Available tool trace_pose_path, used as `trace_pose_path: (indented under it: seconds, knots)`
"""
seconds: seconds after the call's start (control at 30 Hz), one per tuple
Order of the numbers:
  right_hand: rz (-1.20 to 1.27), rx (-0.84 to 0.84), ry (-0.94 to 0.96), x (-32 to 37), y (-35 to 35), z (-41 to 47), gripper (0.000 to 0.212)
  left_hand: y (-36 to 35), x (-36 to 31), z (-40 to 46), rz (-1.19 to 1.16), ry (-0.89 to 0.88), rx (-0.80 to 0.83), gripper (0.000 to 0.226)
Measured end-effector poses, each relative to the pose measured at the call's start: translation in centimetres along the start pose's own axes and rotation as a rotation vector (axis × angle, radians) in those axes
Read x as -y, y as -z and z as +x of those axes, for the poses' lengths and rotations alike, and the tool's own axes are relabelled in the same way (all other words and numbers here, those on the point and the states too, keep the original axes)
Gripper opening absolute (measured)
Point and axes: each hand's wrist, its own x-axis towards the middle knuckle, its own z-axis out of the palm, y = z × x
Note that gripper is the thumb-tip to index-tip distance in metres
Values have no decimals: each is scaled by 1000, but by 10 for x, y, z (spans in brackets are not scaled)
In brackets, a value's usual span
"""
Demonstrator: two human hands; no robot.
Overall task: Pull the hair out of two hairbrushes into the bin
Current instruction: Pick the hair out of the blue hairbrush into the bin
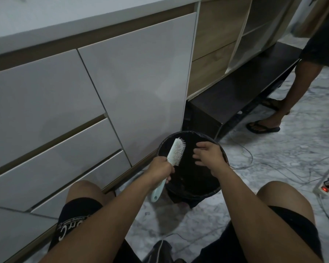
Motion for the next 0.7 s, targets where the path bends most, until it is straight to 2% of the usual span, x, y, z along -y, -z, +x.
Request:
trace_pose_path:
  seconds: [0.17,0.27,0.53,0.7]
  knots:
    - [190,238,-17,10,-8,-17,86,-2,-2,-4,-21,-62,100,18]
    - [238,275,8,13,-12,-22,97,-1,-7,-11,-35,-96,145,17]
    - [138,68,53,17,-16,-25,40,5,-4,-20,-7,-146,177,26]
    - [100,-55,45,21,-18,-26,24,4,0,-23,73,-190,118,28]
